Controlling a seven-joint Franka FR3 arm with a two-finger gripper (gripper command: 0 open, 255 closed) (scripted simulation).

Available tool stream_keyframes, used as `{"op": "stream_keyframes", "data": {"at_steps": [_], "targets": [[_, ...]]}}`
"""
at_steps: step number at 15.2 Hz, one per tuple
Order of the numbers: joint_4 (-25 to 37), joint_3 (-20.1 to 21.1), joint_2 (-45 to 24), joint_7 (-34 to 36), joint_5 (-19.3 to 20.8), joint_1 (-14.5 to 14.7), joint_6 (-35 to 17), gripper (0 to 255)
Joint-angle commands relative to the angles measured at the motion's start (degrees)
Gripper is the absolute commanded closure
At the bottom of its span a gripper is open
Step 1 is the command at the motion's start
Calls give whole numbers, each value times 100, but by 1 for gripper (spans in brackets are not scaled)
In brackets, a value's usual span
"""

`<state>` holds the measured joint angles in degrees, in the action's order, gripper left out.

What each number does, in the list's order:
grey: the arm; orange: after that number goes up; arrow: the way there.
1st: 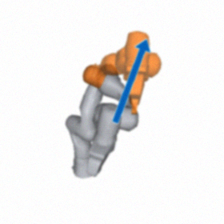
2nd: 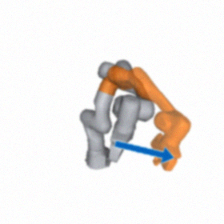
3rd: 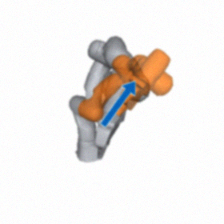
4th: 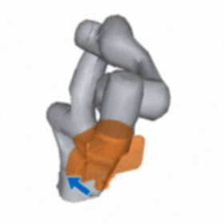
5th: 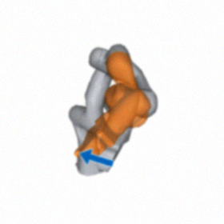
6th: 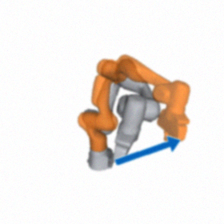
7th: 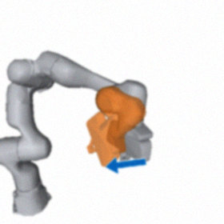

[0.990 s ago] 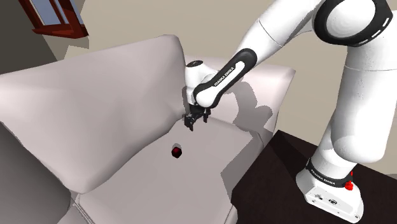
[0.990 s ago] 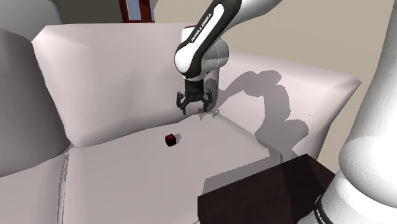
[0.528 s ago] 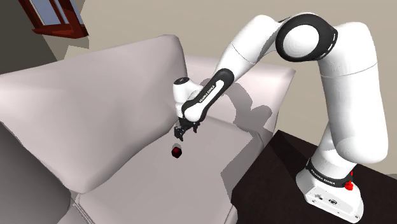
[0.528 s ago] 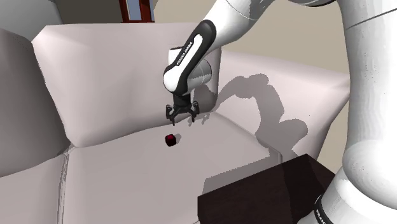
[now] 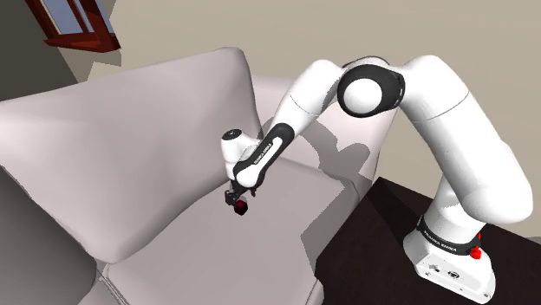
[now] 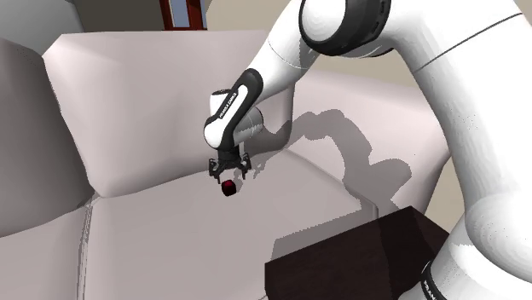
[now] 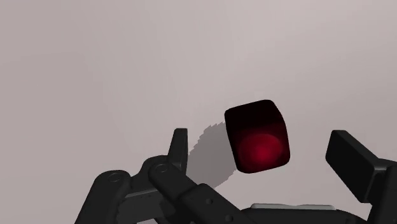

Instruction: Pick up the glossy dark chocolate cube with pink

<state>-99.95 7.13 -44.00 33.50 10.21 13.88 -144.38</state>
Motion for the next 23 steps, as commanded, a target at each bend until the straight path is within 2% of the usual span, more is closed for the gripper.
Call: {"op": "stream_keyframes", "data": {"at_steps": [1, 9, 10, 19, 23], "targets": [[317, -19, -323, 27, 18, 65, -2, 0], [522, -79, -765, 56, 61, 111, -240, 0], [511, -81, -768, 59, 63, 113, -254, 255], [523, -79, -765, 56, 61, 111, -239, 255], [390, -43, -493, 39, 36, 84, -99, 255]]}}
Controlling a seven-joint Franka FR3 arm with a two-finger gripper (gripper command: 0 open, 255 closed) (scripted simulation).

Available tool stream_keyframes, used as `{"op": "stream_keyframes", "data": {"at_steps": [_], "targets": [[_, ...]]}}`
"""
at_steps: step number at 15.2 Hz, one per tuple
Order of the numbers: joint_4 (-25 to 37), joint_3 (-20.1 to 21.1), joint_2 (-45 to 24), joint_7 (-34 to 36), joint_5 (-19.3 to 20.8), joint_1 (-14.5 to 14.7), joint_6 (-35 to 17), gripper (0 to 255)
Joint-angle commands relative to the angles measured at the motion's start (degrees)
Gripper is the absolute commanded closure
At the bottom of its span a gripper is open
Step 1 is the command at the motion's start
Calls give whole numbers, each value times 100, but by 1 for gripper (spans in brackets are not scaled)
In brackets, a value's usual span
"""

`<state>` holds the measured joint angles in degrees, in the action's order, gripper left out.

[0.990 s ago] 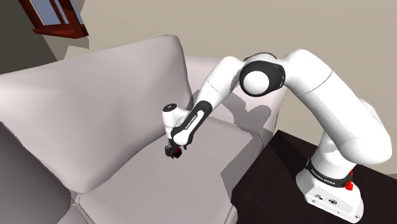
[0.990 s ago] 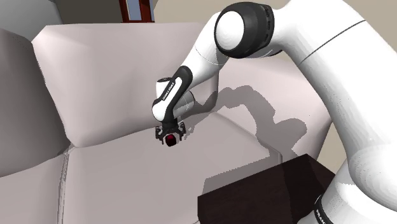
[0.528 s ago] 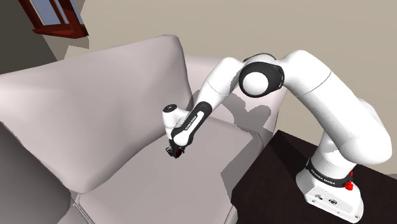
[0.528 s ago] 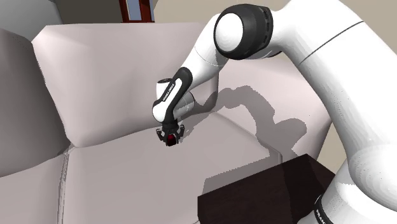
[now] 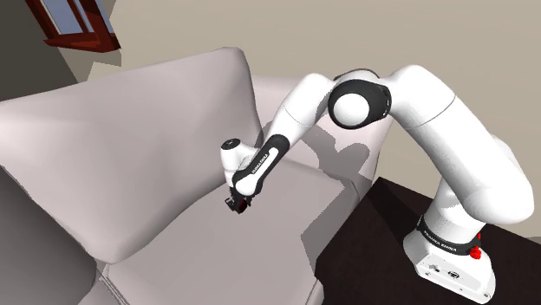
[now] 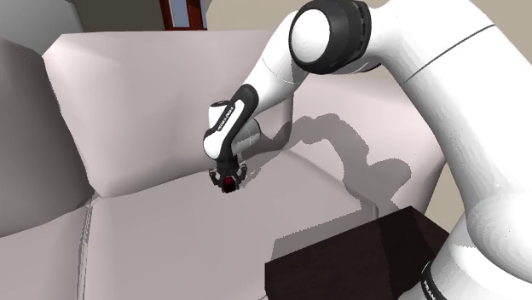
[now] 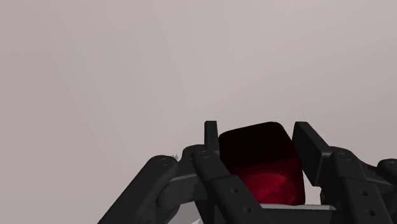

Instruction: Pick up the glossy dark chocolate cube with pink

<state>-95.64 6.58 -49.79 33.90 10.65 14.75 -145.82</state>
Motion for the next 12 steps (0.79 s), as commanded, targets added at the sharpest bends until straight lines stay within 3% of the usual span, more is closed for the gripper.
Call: {"op": "stream_keyframes", "data": {"at_steps": [1, 12], "targets": [[-71, 21, 152, -5, -15, -11, 82, 255], [-296, 114, 793, -60, -97, -80, 499, 255]]}}
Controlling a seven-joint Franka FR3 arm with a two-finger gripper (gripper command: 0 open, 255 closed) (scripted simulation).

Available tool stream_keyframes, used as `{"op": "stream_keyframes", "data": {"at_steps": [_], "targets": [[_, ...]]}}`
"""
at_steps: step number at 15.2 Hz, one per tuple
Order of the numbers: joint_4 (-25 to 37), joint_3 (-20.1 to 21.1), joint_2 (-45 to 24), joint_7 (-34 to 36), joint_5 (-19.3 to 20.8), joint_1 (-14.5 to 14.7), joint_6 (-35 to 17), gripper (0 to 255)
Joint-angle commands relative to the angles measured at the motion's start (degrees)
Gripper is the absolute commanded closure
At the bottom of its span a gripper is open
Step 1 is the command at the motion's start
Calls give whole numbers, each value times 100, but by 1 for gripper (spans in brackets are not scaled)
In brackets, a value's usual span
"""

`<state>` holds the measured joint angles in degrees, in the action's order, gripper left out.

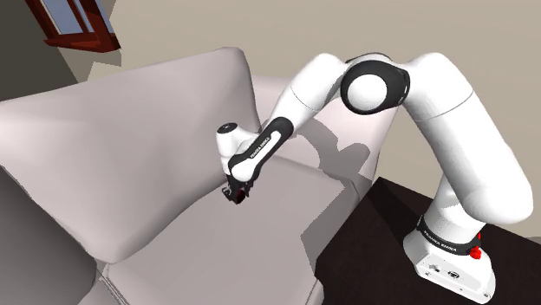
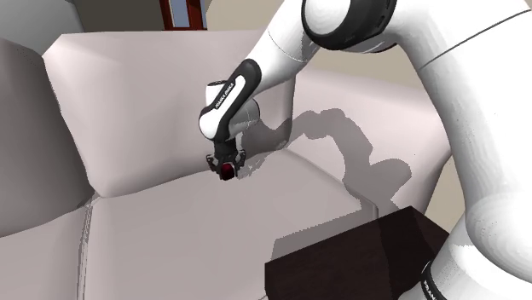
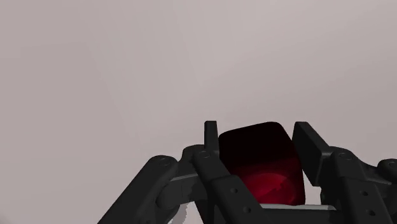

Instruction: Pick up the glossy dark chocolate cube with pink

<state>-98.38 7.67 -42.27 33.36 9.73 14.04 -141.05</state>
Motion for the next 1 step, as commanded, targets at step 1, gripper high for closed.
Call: {"op": "stream_keyframes", "data": {"at_steps": [1], "targets": [[-21, 5, 40, -7, -6, -9, 22, 255]]}}
